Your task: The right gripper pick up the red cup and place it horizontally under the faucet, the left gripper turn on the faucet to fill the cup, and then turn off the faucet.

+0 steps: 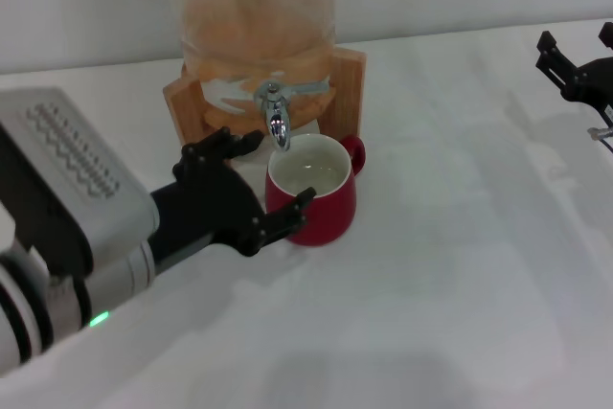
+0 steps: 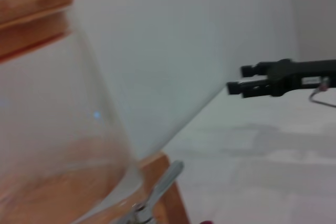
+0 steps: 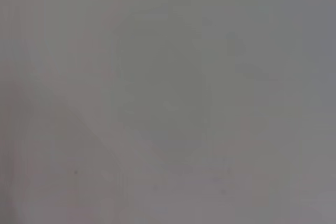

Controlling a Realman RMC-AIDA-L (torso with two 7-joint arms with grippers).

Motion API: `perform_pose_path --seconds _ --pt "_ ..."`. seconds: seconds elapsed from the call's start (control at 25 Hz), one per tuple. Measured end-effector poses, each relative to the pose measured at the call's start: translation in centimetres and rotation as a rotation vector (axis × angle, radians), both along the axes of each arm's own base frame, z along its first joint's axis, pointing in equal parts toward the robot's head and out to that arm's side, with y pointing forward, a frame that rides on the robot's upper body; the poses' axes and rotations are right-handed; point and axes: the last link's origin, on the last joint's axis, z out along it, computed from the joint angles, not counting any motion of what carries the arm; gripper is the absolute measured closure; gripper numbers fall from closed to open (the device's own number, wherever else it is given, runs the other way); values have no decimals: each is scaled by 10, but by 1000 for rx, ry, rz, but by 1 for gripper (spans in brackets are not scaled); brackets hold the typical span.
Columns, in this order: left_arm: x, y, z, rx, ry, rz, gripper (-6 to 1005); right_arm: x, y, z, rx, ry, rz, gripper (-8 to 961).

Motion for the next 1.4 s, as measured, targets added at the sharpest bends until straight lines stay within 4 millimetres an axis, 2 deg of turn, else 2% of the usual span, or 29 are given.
perform_pose_path --seconds 0.48,0.96,1.12,1.4 --pt "-20 -31 -12 308 16 105 193 5 -4 1 -1 -4 -15 79" --pt "-48 -36 -6 539 10 243 194 4 -2 1 -3 -6 -13 80" --pt "-49 -38 3 653 1 262 194 5 -2 2 -1 -9 -12 79" --pt "-64 -37 33 821 -56 335 195 5 -2 4 2 -10 -13 80"
